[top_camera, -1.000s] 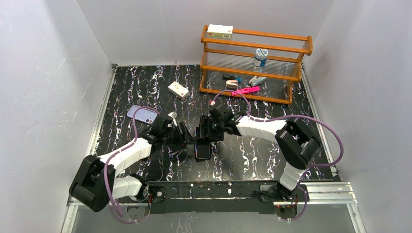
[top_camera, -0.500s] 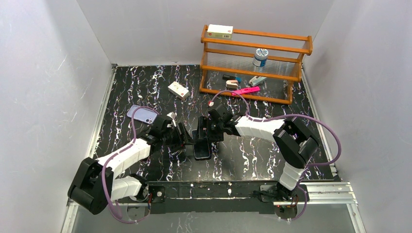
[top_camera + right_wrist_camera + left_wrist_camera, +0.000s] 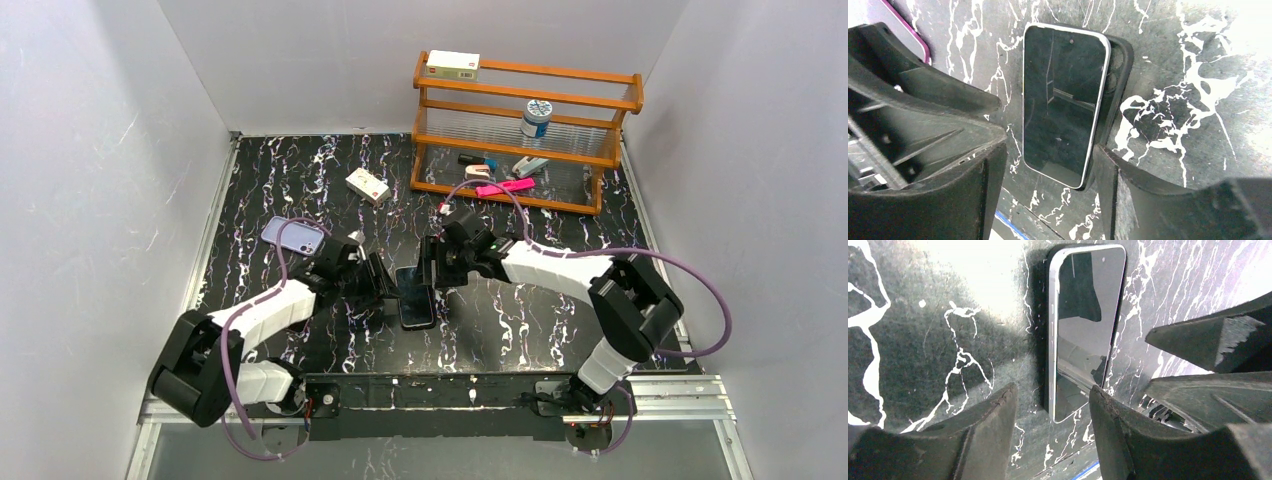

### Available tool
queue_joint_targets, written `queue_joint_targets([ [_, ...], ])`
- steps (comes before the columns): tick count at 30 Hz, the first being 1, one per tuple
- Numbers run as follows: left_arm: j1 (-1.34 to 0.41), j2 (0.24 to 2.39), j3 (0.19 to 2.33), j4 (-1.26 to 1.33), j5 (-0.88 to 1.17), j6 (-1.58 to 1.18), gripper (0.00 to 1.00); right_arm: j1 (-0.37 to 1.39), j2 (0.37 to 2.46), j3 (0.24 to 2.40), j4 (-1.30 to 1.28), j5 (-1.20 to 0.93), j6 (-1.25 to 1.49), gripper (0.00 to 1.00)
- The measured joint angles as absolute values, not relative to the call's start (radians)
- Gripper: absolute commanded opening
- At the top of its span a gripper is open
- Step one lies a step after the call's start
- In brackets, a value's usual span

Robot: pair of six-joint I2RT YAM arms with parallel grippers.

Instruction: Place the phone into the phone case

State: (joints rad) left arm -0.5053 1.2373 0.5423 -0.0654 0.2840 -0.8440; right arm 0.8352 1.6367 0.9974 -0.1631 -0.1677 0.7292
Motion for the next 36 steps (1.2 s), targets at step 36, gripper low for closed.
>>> queue_joint_targets([
  [36,-0.593,1.472,0.669,0.010,0.231,-0.770,0.15,0.722,1.703,0.783,0.199,-0.408,0.781,0.63],
])
